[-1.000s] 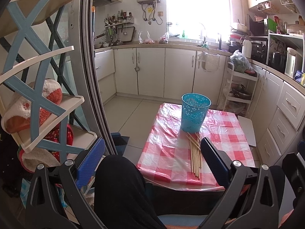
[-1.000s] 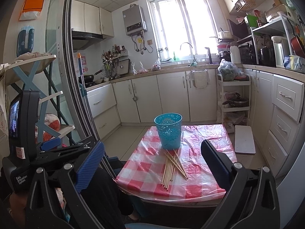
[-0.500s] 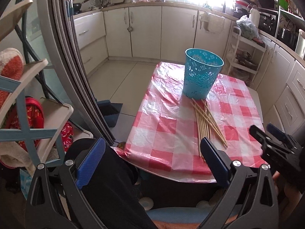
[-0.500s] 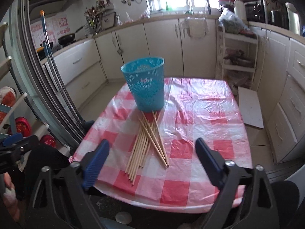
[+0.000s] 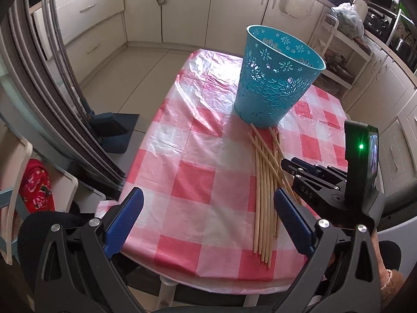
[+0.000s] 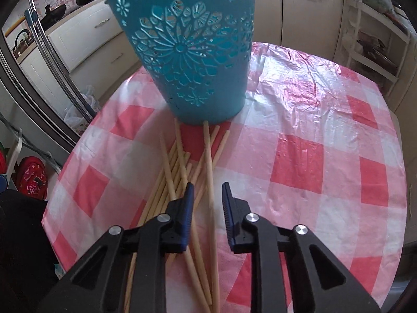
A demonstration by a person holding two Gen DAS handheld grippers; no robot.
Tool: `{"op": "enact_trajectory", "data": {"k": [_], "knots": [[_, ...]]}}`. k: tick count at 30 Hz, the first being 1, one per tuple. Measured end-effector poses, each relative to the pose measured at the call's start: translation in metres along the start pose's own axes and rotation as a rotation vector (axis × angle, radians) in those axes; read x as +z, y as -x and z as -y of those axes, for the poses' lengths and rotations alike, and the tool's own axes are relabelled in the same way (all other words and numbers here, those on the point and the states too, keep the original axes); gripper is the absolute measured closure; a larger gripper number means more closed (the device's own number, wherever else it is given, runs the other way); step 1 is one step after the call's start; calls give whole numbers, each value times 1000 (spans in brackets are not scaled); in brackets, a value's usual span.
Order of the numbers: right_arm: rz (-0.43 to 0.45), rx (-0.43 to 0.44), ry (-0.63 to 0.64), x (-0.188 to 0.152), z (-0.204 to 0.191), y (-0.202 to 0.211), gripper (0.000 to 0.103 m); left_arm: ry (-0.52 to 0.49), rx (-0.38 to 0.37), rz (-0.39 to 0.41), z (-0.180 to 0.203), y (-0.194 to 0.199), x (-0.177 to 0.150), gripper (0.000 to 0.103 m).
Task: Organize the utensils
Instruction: 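Lower both grippers to the wooden sticks and close the right gripper on one stick, then close the left gripper on a wooden stick while the right gripper holds its stick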
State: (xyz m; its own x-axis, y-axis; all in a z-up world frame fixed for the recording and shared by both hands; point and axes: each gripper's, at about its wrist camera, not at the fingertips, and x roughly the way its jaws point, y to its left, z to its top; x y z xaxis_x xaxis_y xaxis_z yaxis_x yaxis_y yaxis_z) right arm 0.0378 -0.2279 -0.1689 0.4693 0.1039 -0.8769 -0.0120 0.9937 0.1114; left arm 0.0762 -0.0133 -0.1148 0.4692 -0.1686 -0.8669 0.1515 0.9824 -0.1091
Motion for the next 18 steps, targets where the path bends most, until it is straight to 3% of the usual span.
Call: {"op": "enact_trajectory", "data": {"k": [2,9,15,18], "knots": [[15,14,-41,-3,9,1,97,4,-6,-23,7,-17,6,7],[10,-6,-217,-26,30,18,97,13,-25,-90,29,-75,23,7],[21,-1,-222,-39,29,21,97,30,-38,-122,41,-111,38,24],[28,7,-223,-41,29,20,97,34,-37,-130,47,-121,43,28]]}}
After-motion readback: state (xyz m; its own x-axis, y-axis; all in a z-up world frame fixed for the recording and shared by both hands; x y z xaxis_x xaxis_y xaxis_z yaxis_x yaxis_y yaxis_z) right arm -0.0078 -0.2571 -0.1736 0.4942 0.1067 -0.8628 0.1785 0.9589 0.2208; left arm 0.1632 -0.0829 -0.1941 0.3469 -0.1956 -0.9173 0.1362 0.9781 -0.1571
